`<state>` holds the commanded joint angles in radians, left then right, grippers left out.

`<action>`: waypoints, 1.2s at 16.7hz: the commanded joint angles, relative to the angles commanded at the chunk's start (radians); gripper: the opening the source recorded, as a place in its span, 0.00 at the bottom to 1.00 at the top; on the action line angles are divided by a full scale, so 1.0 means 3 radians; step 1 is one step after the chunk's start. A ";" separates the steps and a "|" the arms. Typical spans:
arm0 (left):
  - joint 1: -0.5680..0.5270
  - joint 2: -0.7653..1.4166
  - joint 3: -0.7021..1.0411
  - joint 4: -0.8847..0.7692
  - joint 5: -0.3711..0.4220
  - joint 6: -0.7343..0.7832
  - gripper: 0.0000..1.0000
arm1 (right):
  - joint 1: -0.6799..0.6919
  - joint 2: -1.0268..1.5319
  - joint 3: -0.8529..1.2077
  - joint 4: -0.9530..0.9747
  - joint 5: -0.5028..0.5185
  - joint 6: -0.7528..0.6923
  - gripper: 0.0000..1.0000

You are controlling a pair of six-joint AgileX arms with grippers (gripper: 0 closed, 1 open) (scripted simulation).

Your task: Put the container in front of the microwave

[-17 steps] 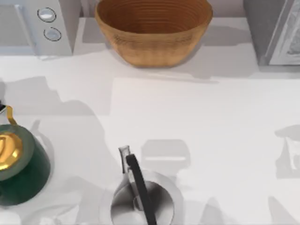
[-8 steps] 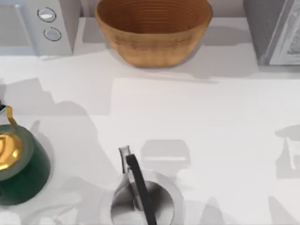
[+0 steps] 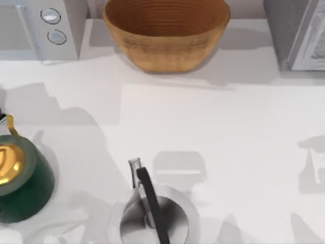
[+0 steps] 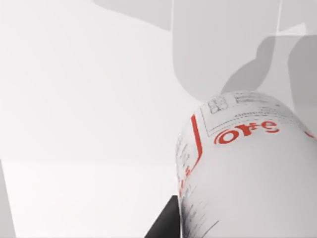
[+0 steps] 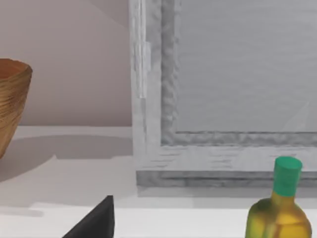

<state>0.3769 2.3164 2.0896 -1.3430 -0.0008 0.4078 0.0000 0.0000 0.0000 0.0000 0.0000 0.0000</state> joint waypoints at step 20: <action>0.0000 0.0000 0.0000 0.0000 0.0000 0.0000 1.00 | 0.0000 0.0000 0.0000 0.0000 0.0000 0.0000 1.00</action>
<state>0.3769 2.3164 2.0896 -1.3430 -0.0008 0.4078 0.0000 0.0000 0.0000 0.0000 0.0000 0.0000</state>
